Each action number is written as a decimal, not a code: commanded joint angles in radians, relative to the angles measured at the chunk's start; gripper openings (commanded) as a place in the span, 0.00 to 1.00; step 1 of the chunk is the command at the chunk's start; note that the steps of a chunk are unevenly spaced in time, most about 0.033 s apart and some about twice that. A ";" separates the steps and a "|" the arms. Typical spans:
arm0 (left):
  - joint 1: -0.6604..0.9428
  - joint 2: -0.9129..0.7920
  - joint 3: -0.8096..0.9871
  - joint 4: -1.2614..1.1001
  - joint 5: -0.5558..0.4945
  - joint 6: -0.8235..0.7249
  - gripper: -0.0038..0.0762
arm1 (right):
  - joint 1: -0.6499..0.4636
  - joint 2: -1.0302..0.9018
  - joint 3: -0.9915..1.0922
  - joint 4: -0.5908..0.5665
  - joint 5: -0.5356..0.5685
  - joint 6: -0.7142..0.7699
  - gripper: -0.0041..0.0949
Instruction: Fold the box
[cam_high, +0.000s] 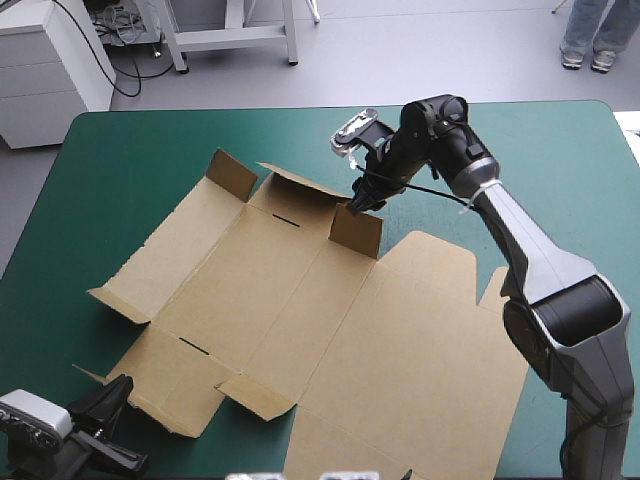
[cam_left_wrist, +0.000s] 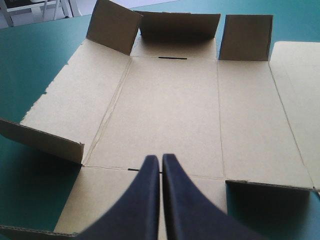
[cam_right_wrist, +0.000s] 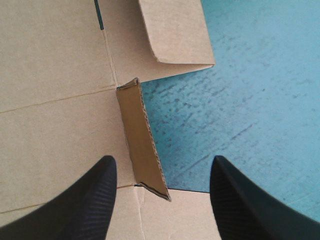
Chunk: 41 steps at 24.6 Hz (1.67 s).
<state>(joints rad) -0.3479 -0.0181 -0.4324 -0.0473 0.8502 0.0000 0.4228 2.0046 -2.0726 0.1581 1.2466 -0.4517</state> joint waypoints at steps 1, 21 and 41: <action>-0.005 -0.004 -0.024 -0.007 -0.074 -0.006 0.04 | 0.030 -0.035 -0.035 -0.025 0.005 -0.004 0.56; -0.005 -0.004 -0.024 -0.007 -0.074 -0.006 0.04 | 0.045 0.107 -0.033 -0.015 0.005 -0.001 0.56; -0.005 -0.004 -0.023 -0.003 -0.074 0.000 0.04 | 0.129 0.124 -0.035 -0.158 0.005 0.000 0.18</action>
<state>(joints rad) -0.3479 -0.0181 -0.4324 -0.0447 0.8502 0.0000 0.5530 2.1921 -2.0756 0.0193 1.2388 -0.4517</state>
